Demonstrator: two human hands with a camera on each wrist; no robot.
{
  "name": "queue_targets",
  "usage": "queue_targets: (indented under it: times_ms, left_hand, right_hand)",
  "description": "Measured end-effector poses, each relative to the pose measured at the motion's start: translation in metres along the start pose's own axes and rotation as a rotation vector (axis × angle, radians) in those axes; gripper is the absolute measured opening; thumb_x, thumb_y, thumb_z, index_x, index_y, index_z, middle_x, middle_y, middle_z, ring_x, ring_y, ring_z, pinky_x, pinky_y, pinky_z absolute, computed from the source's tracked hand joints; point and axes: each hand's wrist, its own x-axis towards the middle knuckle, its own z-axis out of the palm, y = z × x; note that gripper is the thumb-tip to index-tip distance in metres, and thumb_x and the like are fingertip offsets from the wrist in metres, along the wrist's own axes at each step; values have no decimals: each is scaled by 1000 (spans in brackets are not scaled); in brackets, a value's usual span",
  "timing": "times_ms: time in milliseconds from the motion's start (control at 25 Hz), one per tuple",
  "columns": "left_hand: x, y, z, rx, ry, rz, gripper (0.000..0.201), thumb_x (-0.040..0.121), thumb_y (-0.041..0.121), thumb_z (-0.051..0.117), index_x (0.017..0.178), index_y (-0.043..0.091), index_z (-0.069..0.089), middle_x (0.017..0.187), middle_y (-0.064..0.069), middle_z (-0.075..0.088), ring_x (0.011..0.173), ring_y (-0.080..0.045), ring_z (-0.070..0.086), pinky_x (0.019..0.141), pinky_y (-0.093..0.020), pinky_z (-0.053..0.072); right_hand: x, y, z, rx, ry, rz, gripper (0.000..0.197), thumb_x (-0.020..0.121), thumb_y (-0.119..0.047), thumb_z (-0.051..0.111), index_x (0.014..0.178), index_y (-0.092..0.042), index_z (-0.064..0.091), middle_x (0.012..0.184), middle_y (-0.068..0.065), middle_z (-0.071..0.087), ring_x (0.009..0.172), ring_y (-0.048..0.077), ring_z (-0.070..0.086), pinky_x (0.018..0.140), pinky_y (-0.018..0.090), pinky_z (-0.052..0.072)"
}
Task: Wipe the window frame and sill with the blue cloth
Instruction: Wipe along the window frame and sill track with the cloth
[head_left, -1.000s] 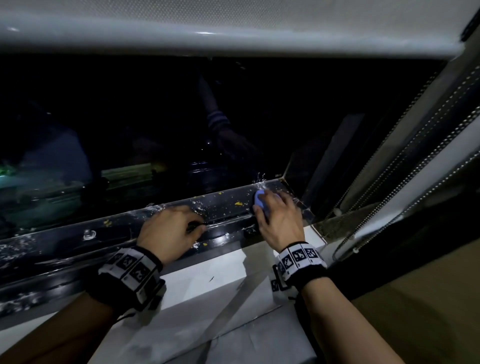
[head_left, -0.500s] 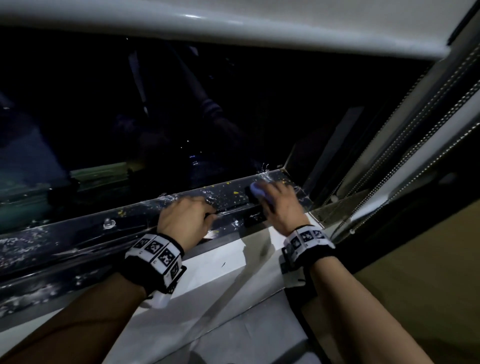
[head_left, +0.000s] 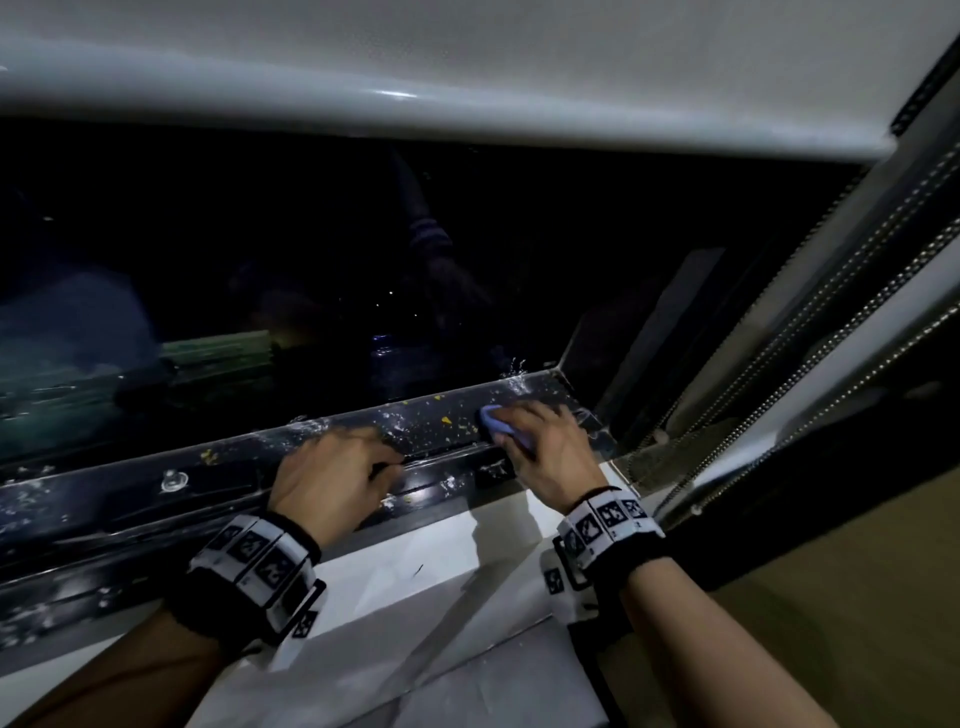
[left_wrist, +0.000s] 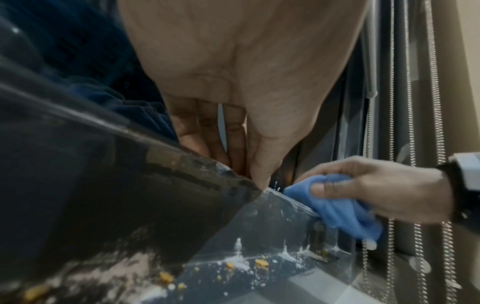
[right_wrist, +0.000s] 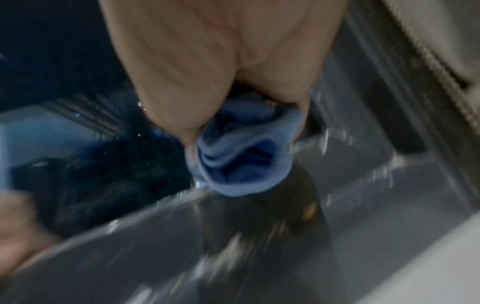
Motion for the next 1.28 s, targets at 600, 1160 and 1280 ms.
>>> queue_targets:
  times_ms: [600, 1160, 1280]
  left_hand:
    - [4, -2, -5, -44, -46, 1, 22, 93, 49, 58, 108, 39, 71, 105, 21, 64, 100, -11, 63, 77, -31, 51]
    - [-3, -22, -11, 6, -74, -19, 40, 89, 59, 58, 122, 37, 65, 121, 16, 60, 116, -13, 54, 88, -35, 50]
    - [-8, -23, -9, -7, -47, -22, 40, 90, 58, 56, 122, 37, 65, 121, 17, 60, 116, -11, 55, 90, -32, 48]
  right_hand:
    - [18, -10, -28, 461, 37, 68, 27, 96, -29, 58, 122, -30, 67, 119, -12, 64, 110, 8, 59, 101, 29, 44]
    - [28, 10, -24, 146, 119, 34, 31, 96, -30, 52, 124, -29, 64, 124, 1, 63, 106, 30, 60, 93, 39, 48]
    - [32, 20, -15, -206, 30, 261, 36, 97, -25, 47, 132, -24, 56, 132, 10, 58, 106, 39, 52, 90, 43, 47]
